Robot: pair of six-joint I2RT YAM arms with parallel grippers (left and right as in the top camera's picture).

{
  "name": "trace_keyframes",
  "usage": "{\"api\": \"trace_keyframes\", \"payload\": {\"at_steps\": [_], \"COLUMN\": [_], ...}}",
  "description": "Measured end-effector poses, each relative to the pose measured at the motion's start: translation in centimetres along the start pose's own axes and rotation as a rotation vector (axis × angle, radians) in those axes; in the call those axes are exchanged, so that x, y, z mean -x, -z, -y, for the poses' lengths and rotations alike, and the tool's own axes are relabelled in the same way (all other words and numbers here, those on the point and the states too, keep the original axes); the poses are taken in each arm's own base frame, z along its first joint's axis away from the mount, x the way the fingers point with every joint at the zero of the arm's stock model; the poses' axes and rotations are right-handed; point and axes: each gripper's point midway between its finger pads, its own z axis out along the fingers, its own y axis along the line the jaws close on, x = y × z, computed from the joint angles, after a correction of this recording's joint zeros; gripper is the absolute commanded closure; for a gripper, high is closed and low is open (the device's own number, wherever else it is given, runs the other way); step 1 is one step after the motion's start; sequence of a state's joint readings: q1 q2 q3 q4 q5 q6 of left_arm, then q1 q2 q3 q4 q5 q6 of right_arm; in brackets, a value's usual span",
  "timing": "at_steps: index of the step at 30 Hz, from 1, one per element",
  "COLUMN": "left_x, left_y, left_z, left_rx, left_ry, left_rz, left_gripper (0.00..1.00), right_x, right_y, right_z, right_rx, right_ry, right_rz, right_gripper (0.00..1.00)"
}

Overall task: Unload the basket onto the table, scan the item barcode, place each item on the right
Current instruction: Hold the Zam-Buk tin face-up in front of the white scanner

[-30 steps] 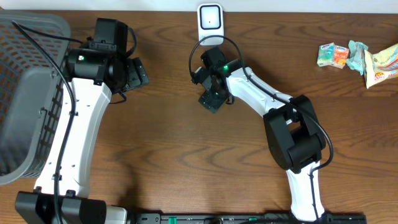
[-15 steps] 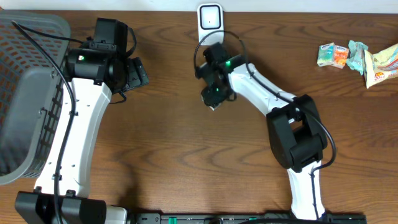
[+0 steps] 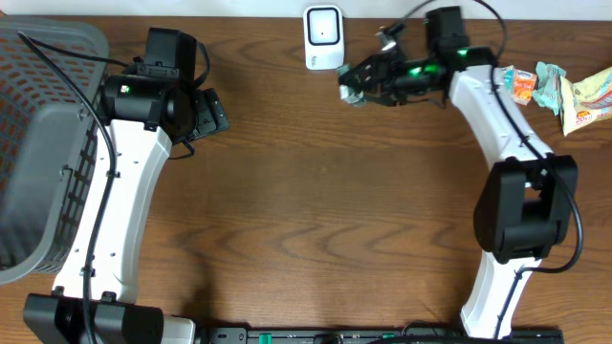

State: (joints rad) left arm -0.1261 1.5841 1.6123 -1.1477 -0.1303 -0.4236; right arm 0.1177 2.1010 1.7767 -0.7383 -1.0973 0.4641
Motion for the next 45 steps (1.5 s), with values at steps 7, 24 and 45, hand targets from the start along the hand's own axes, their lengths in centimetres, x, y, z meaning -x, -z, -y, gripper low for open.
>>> {"api": "trace_keyframes", "payload": {"at_steps": [7,24,45], "left_x": [0.0,0.0,0.0], "left_y": [0.0,0.0,0.0], "left_z": [0.0,0.0,0.0], "left_rx": [0.000,0.000,0.000], "left_ry": [0.000,0.000,0.000], "left_rz": [0.000,0.000,0.000], "left_gripper": [0.03,0.02,0.02], "right_x": [-0.1,2.2,7.2], "right_y": [1.1,-1.2,-5.1], "right_z": [-2.1,-7.8,-3.2], "right_rx": [0.133,0.242,-0.065], "right_ry": [-0.413,-0.647,-0.341], "right_rz": [-0.064,-0.091,0.424], "right_gripper": [0.61,0.60,0.57]}}
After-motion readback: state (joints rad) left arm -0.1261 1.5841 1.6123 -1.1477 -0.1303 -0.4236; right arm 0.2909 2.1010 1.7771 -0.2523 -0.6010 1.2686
